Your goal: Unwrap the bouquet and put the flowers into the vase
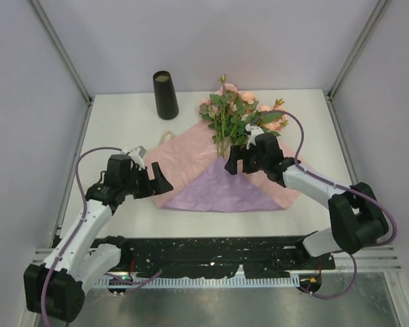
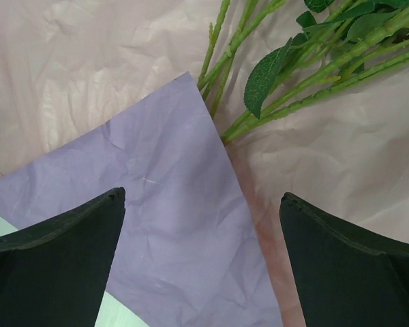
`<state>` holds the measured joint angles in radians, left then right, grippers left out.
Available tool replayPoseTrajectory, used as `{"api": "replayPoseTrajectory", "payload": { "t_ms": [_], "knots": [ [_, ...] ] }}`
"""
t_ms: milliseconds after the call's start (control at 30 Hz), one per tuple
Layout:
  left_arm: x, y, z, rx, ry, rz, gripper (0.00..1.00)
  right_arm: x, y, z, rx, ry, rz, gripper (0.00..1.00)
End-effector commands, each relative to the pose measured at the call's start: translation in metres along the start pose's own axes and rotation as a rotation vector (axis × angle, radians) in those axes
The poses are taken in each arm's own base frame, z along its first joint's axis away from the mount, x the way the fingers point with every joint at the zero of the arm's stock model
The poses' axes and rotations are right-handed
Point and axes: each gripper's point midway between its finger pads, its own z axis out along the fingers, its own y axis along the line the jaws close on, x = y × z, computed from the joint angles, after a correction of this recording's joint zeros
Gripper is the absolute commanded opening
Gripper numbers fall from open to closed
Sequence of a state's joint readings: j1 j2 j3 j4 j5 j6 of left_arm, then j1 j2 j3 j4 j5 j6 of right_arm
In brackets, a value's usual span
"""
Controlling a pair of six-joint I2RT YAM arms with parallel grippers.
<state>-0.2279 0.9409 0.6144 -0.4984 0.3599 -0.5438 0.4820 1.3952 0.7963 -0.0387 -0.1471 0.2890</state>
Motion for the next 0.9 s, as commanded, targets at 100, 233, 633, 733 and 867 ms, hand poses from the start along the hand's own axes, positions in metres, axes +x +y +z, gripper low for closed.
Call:
{"api": "replayPoseTrajectory", "payload": {
  "t_ms": [100, 233, 633, 733, 867],
  "knots": [
    [-0.015, -0.037, -0.058, 0.108, -0.081, 0.229, 1.00, -0.010, 0.008, 0.016, -0.205, 0.002, -0.048, 0.99],
    [-0.012, -0.036, -0.060, 0.125, -0.141, 0.239, 1.00, 0.005, 0.015, 0.022, -0.284, 0.063, -0.058, 0.98],
    [-0.009, -0.031, -0.065, 0.110, -0.174, 0.247, 1.00, 0.032, 0.013, 0.025, -0.318, 0.160, -0.078, 0.97],
    [-0.009, -0.029, -0.065, 0.097, -0.171, 0.244, 1.00, 0.033, 0.027, 0.015, -0.391, 0.165, -0.076, 0.94],
    [-0.010, -0.026, -0.066, 0.079, -0.183, 0.244, 1.00, 0.040, 0.039, -0.012, -0.423, 0.177, -0.076, 0.94]
  ]
}}
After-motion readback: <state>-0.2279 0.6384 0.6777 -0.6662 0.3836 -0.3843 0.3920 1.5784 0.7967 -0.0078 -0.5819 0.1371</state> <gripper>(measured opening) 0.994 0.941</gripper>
